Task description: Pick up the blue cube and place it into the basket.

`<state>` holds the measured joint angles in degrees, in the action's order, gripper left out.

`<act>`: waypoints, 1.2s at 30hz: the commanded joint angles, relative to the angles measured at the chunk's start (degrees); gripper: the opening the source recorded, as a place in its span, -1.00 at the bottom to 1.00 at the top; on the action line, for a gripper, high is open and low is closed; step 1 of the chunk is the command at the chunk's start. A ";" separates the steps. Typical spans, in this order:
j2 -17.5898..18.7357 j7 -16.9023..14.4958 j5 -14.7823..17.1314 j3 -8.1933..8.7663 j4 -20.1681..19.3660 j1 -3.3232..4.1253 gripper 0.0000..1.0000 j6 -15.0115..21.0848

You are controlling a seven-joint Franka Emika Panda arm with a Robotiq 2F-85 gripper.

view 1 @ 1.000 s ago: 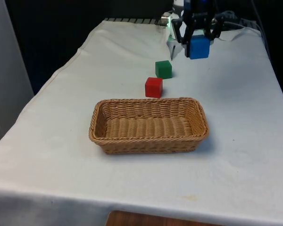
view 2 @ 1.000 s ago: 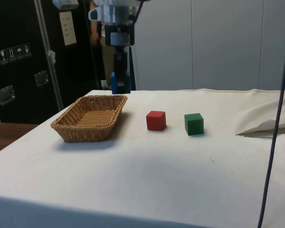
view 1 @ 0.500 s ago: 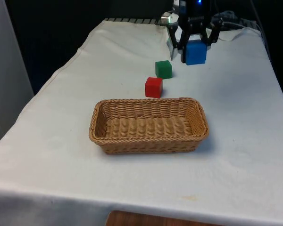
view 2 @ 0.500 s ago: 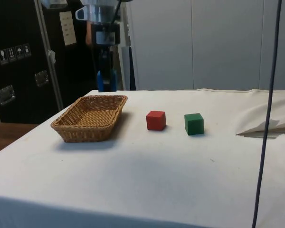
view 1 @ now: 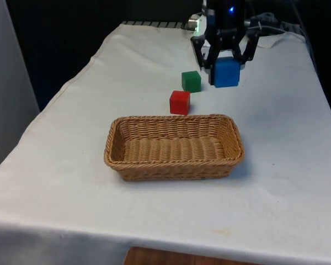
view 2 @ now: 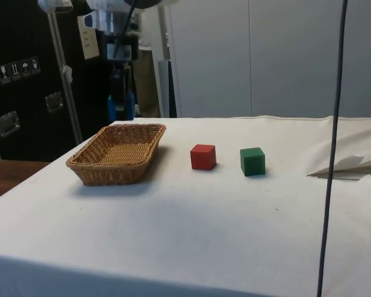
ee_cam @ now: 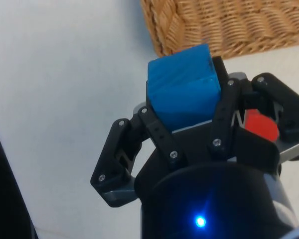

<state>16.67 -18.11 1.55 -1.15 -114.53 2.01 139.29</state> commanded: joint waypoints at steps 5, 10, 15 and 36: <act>2.35 -0.29 0.00 0.52 2.92 -0.23 -0.98 -0.63; 4.76 -0.74 0.17 1.20 5.61 -0.52 -0.98 -0.46; 6.53 -1.20 0.34 1.95 7.33 -0.80 -0.98 -0.29; 13.52 -2.98 1.03 5.44 13.92 -2.01 -0.98 0.00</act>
<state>29.97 -20.57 2.12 4.64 -100.84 0.40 139.40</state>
